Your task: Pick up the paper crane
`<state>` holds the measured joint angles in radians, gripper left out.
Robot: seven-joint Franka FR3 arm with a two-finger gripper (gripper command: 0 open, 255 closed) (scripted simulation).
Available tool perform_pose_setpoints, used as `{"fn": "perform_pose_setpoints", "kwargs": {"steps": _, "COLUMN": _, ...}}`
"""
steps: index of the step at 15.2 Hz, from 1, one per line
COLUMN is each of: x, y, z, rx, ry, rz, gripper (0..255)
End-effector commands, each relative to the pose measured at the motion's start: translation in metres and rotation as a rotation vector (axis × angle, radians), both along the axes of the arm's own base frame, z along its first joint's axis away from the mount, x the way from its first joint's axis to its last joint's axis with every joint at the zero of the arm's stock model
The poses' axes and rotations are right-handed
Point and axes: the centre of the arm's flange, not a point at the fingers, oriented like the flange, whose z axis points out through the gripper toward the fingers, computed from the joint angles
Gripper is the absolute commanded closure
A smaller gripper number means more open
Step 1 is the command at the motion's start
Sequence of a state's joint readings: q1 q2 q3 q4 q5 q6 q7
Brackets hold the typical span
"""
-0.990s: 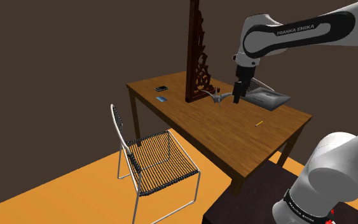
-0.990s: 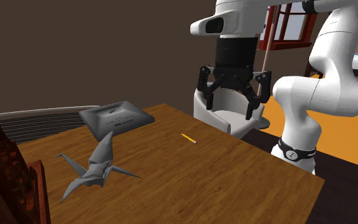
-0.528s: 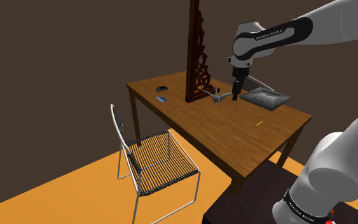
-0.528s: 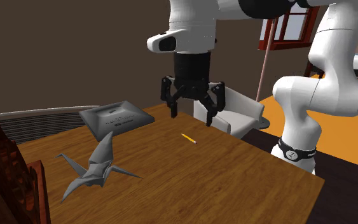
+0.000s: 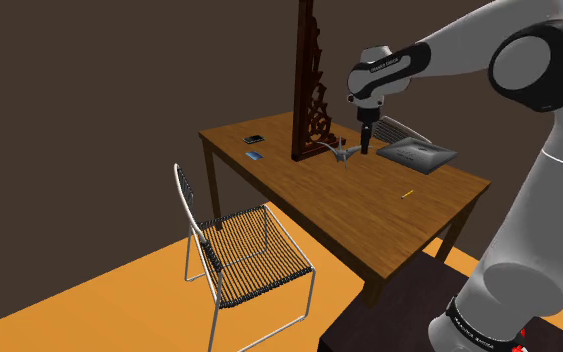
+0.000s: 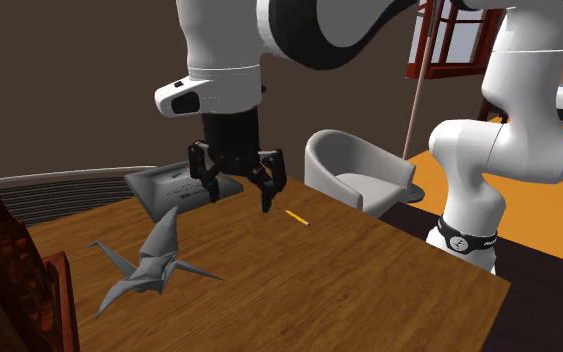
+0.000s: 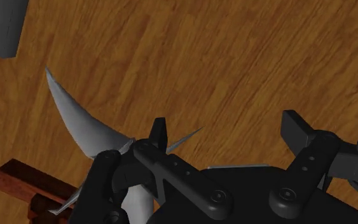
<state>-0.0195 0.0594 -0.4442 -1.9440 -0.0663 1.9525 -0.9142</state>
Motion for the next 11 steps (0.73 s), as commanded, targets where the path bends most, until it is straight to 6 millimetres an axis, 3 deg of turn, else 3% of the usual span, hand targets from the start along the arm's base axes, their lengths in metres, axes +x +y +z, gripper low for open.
{"fn": "perform_pose_setpoints", "kwargs": {"steps": 1, "x": 0.023, "y": -0.017, "z": -0.008, "rx": -0.005, "ry": 0.009, "rz": 0.047, "gripper": 0}}
{"fn": "perform_pose_setpoints", "kwargs": {"steps": 11, "x": 0.123, "y": -0.078, "z": -0.048, "rx": -0.029, "ry": 0.047, "rz": 0.248, "gripper": 0}}
